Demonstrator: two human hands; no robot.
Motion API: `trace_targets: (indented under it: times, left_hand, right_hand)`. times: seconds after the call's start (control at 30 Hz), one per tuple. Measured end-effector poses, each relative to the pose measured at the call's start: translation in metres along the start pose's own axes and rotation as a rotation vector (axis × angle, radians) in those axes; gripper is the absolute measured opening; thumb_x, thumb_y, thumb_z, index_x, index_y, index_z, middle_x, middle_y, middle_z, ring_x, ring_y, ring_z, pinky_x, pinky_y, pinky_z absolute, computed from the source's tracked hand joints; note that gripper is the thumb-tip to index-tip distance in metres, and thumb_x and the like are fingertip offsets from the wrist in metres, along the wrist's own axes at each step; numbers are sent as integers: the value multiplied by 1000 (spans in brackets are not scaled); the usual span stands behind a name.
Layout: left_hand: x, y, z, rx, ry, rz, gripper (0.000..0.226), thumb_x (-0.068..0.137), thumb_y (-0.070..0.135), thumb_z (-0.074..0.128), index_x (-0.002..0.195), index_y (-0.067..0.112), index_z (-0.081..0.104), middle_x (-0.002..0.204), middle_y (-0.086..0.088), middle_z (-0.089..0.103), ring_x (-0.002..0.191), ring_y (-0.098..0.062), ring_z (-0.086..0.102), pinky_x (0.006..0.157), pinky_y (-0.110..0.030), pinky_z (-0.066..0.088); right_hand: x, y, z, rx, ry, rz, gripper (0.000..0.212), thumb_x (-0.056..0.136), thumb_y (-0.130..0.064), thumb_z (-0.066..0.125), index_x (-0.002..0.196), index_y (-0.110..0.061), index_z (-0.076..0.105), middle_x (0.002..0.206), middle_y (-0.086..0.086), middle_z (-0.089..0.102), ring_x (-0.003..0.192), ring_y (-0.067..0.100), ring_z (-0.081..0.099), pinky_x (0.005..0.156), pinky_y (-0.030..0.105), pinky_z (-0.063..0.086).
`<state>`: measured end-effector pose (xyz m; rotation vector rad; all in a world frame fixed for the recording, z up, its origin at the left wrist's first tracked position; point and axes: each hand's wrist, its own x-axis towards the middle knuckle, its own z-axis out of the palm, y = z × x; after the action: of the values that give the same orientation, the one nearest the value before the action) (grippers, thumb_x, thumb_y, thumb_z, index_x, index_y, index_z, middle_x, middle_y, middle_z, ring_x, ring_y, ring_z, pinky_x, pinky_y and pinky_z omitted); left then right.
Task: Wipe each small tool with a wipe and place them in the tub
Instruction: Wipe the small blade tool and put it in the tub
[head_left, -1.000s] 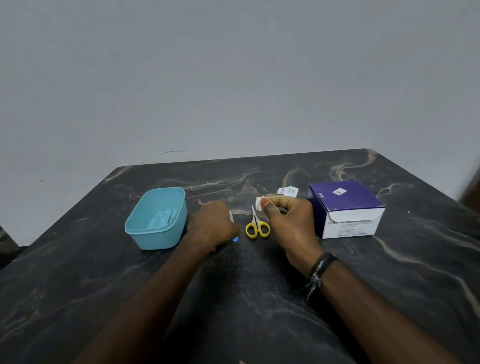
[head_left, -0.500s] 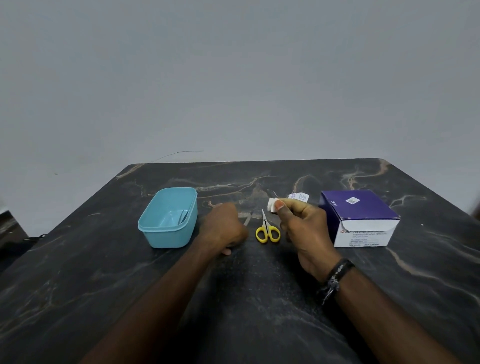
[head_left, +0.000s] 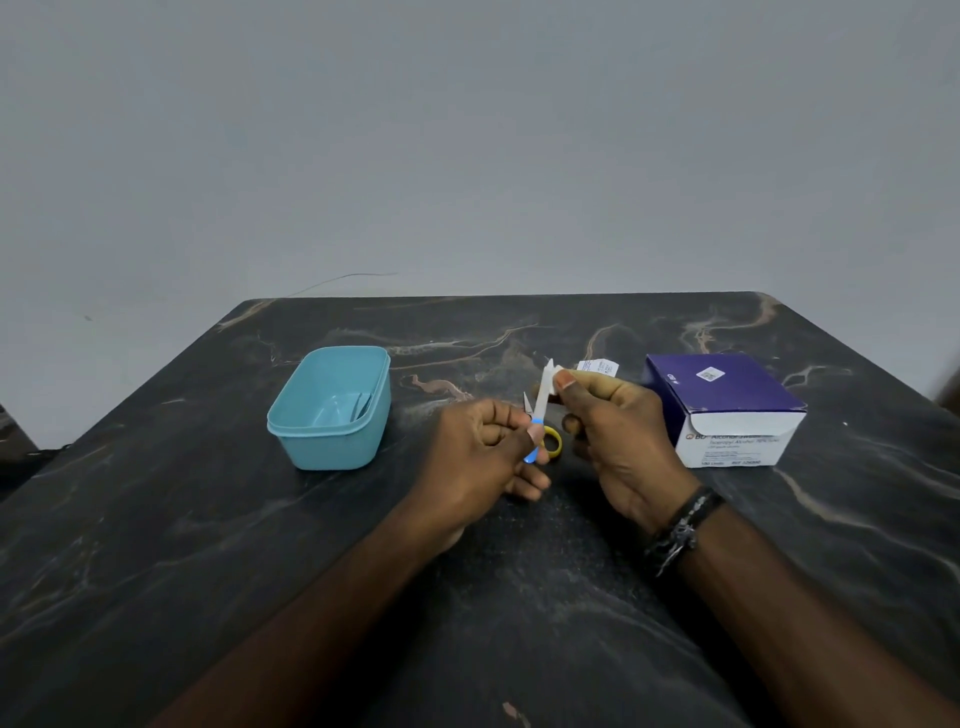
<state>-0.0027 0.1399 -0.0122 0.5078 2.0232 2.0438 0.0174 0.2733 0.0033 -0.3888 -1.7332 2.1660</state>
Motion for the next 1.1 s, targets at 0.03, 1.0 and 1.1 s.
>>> trace_targets:
  times: [0.03, 1.0, 1.1]
  left_hand:
    - [0, 0, 0, 2, 8, -3, 5, 92, 8, 63, 93, 4, 60, 74, -16, 71, 53, -22, 66, 50, -31, 57]
    - [-2, -3, 3, -26, 47, -61, 10, 91, 5, 64, 96, -3, 60, 73, -18, 70, 53, -22, 67, 53, -31, 59]
    - [-3, -4, 5, -50, 65, -80, 6, 89, -2, 64, 95, -1, 62, 79, -21, 71, 59, -24, 70, 57, -30, 60]
  right_hand:
    - [-1, 0, 0, -5, -4, 1, 13, 94, -13, 62, 94, -3, 71, 61, -4, 67, 38, 1, 44, 35, 15, 35]
    - [-4, 5, 0, -130, -160, 1, 20, 91, -13, 66, 91, 7, 71, 62, 7, 67, 45, 9, 56, 45, 20, 47]
    - [-3, 6, 0, -125, -151, 5, 16, 90, -11, 66, 89, 4, 72, 70, 8, 71, 46, 7, 58, 46, 20, 48]
